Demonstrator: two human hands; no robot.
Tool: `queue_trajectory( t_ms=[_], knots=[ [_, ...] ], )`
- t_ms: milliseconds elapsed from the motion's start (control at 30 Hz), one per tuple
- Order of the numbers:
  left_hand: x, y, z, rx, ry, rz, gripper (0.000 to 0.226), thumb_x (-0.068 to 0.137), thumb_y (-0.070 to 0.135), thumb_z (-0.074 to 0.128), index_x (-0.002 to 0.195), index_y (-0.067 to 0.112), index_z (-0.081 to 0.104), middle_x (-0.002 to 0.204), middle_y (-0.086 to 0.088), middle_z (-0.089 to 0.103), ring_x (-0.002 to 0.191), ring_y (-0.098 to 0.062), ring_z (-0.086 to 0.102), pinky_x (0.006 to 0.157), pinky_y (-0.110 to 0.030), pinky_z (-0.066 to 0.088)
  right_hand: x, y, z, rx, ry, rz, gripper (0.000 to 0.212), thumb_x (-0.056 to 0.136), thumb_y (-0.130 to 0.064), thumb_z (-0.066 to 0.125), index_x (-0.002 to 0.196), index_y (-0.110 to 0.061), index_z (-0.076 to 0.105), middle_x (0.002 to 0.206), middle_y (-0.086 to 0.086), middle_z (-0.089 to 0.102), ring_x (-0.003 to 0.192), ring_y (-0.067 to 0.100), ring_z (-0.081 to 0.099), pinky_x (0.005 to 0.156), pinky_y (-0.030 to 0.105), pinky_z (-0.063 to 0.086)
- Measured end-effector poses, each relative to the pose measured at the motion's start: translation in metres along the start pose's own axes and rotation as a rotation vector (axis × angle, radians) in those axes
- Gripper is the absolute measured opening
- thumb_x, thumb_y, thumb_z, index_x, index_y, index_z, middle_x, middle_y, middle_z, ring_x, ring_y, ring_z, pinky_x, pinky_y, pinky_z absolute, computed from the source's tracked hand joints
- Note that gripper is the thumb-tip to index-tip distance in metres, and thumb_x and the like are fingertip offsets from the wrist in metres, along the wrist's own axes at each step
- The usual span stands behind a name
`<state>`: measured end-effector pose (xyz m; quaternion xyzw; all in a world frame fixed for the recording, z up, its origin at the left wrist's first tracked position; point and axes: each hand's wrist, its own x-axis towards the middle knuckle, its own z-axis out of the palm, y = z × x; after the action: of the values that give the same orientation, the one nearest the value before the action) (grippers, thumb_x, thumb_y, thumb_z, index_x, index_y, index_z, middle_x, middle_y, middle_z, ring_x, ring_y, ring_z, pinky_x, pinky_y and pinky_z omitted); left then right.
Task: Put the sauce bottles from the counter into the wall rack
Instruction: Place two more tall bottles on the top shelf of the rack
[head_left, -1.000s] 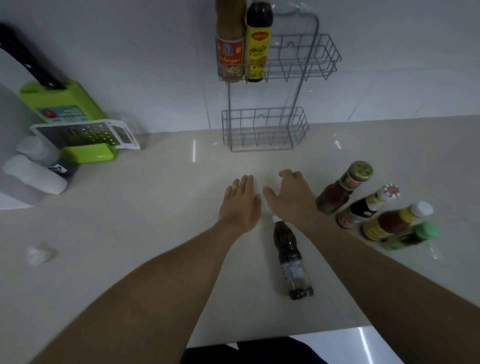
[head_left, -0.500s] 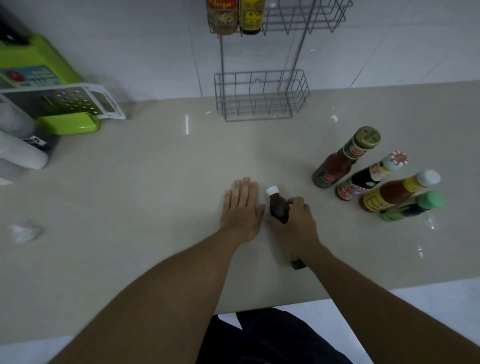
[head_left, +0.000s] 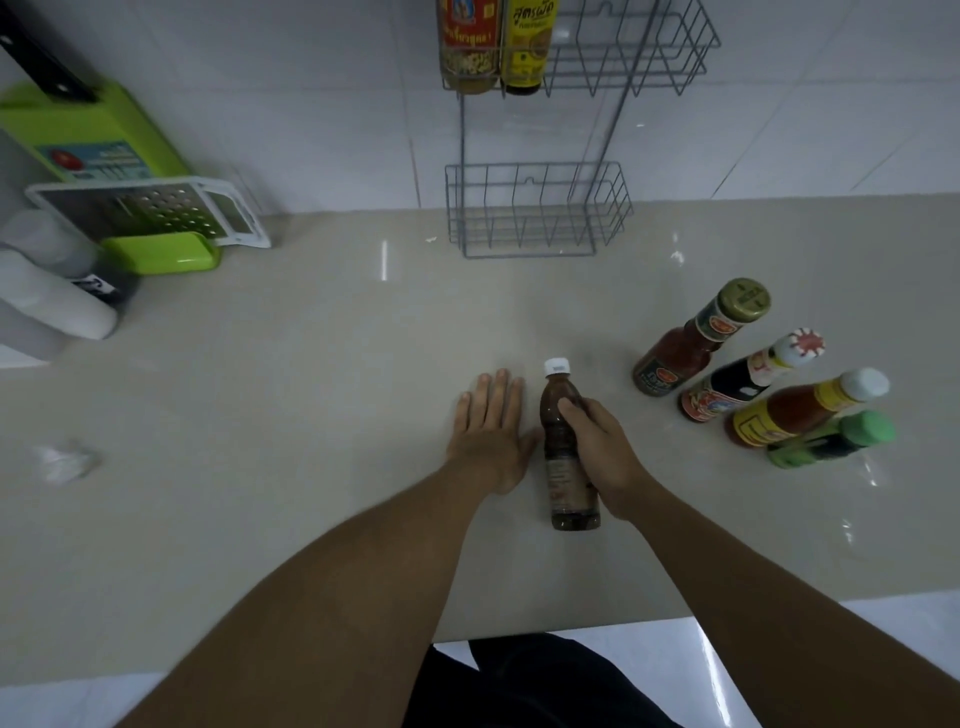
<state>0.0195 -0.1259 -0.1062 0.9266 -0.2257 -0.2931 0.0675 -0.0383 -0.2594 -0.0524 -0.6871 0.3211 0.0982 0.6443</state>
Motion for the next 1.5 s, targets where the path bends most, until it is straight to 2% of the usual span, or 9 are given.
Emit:
queue_trajectory(
  t_ms=[267,400,567,933,1133,1233,1367,1433,1500],
  knots=[
    [-0.007,-0.014,-0.023,-0.062,0.08,0.112,0.064,0.108,0.044,0.016,0.163,0.017,-0.002,0.17,-0.003,-0.009,0.157,-0.023,-0.007,0.126,-0.039,0.001,0.011,-0.044,-0.001,0.182,-0.041,-0.061,0.018,0.1,-0.033,0.051,0.11,-0.02,0.059,0.107,0.018,0.063,0.095,0.031,0.065,0.086,0.046,0.055],
    [-0.001,-0.015,-0.05,-0.157,0.096,0.082,0.065,0.108,0.043,0.019,0.162,0.013,0.001,0.171,-0.006,0.0,0.157,-0.025,0.007,0.126,-0.04,0.014,0.014,-0.082,-0.003,0.204,-0.038,-0.193,0.024,0.1,-0.031,0.053,0.12,-0.018,0.054,0.108,0.008,0.063,0.097,0.021,0.064,0.084,0.037,0.055],
    [0.011,-0.012,-0.102,-0.279,0.19,-0.005,0.067,0.107,0.047,0.02,0.162,0.013,0.002,0.171,-0.004,0.002,0.153,-0.03,0.023,0.122,-0.04,0.024,0.02,-0.139,-0.01,0.182,-0.047,-0.356,0.028,0.101,-0.031,0.049,0.128,-0.021,0.048,0.11,0.005,0.059,0.097,0.018,0.06,0.086,0.038,0.052],
    [0.025,0.001,-0.245,-0.423,0.641,0.03,0.082,0.104,0.036,0.042,0.16,0.009,-0.011,0.17,-0.009,-0.001,0.154,-0.03,0.019,0.123,-0.041,0.026,0.026,-0.275,-0.018,0.223,0.013,-0.621,0.035,0.1,-0.021,0.05,0.134,-0.015,0.043,0.102,-0.001,0.057,0.087,0.01,0.058,0.069,0.022,0.048],
    [0.03,0.007,-0.285,-0.368,0.744,-0.073,0.084,0.094,0.026,0.058,0.159,0.014,0.006,0.146,-0.014,0.031,0.127,-0.034,0.047,0.102,-0.042,0.049,0.037,-0.348,-0.021,0.217,0.071,-0.781,0.038,0.102,-0.021,0.046,0.138,-0.018,0.033,0.106,-0.001,0.054,0.09,0.008,0.057,0.066,0.018,0.05],
    [0.031,0.005,-0.288,-0.3,0.816,-0.094,0.079,0.092,0.026,0.06,0.156,0.012,0.015,0.14,-0.014,0.03,0.121,-0.034,0.049,0.098,-0.04,0.05,0.048,-0.375,-0.021,0.179,0.087,-0.86,0.037,0.104,-0.019,0.041,0.138,-0.017,0.028,0.105,-0.002,0.05,0.089,0.008,0.054,0.063,0.012,0.049],
    [0.038,-0.002,-0.3,-0.389,0.749,-0.085,0.088,0.097,0.028,0.057,0.161,0.012,-0.001,0.168,-0.006,-0.002,0.15,-0.031,0.027,0.116,-0.037,0.034,0.066,-0.397,-0.022,0.105,0.083,-0.905,0.039,0.101,-0.019,0.041,0.137,-0.02,0.025,0.113,0.006,0.046,0.096,0.016,0.052,0.072,0.024,0.051],
    [0.041,-0.004,-0.305,-0.495,0.691,-0.013,0.094,0.096,0.025,0.059,0.161,0.013,-0.008,0.169,-0.003,0.002,0.152,-0.029,0.025,0.12,-0.038,0.032,0.075,-0.399,-0.022,0.034,0.074,-0.918,0.039,0.1,-0.019,0.042,0.133,-0.025,0.024,0.119,0.009,0.046,0.1,0.017,0.053,0.076,0.028,0.053],
    [0.042,-0.004,-0.308,-0.597,0.637,0.035,0.096,0.095,0.021,0.059,0.161,0.017,-0.011,0.167,-0.002,0.012,0.148,-0.029,0.032,0.118,-0.04,0.035,0.086,-0.397,-0.023,-0.033,0.054,-0.926,0.04,0.099,-0.018,0.045,0.132,-0.026,0.023,0.126,0.012,0.045,0.108,0.021,0.054,0.091,0.038,0.054]
  ],
)
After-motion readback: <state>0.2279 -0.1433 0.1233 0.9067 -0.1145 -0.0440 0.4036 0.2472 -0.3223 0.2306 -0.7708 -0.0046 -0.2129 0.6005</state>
